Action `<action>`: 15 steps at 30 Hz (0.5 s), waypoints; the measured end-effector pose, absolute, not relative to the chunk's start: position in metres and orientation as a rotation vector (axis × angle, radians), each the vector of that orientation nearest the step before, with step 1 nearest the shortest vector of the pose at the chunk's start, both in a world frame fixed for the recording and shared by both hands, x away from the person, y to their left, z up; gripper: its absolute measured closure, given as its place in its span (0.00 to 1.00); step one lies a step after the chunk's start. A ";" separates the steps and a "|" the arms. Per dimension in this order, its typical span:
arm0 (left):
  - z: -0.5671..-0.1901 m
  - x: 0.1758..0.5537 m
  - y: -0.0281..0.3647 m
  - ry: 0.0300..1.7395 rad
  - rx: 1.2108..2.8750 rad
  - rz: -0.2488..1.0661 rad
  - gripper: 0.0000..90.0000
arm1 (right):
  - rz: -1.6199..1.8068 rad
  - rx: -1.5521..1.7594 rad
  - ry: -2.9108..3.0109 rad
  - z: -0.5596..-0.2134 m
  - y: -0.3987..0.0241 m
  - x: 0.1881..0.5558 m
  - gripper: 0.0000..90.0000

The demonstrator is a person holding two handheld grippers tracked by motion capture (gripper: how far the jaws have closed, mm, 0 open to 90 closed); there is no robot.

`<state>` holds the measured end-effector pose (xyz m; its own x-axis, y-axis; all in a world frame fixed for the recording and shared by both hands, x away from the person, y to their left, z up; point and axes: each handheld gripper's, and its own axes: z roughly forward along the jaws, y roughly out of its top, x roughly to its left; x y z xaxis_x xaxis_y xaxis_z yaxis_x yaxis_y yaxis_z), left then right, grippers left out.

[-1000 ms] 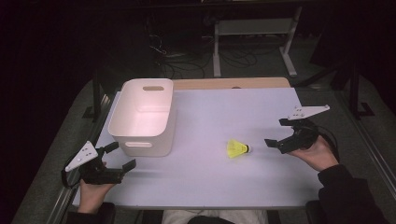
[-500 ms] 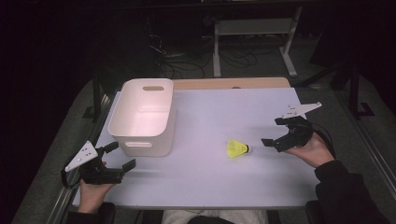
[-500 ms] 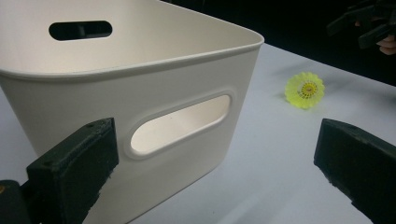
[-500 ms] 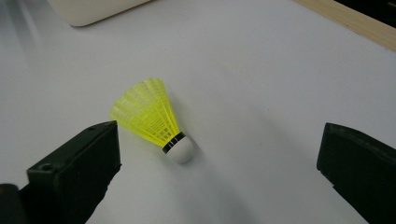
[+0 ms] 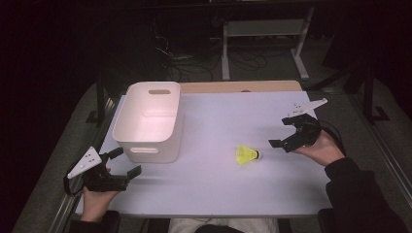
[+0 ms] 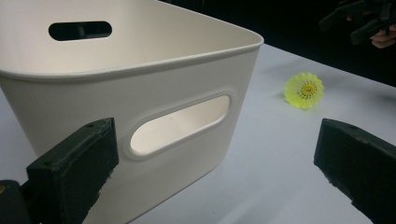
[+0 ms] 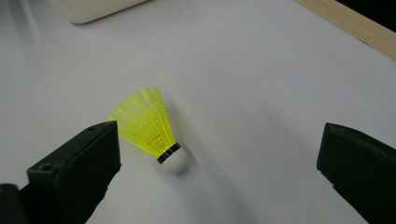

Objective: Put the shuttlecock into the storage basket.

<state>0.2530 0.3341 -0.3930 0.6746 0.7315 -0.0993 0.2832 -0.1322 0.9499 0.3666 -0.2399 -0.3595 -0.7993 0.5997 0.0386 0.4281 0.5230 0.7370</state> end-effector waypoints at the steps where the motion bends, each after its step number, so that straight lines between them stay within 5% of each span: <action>1: -0.393 0.253 0.334 0.825 1.710 0.473 0.00 | 1.134 0.868 2.549 -0.360 -0.239 0.368 0.00; 15: -0.393 0.254 0.334 0.818 1.713 0.472 0.00 | 1.104 0.808 2.641 -0.369 -0.225 0.381 0.00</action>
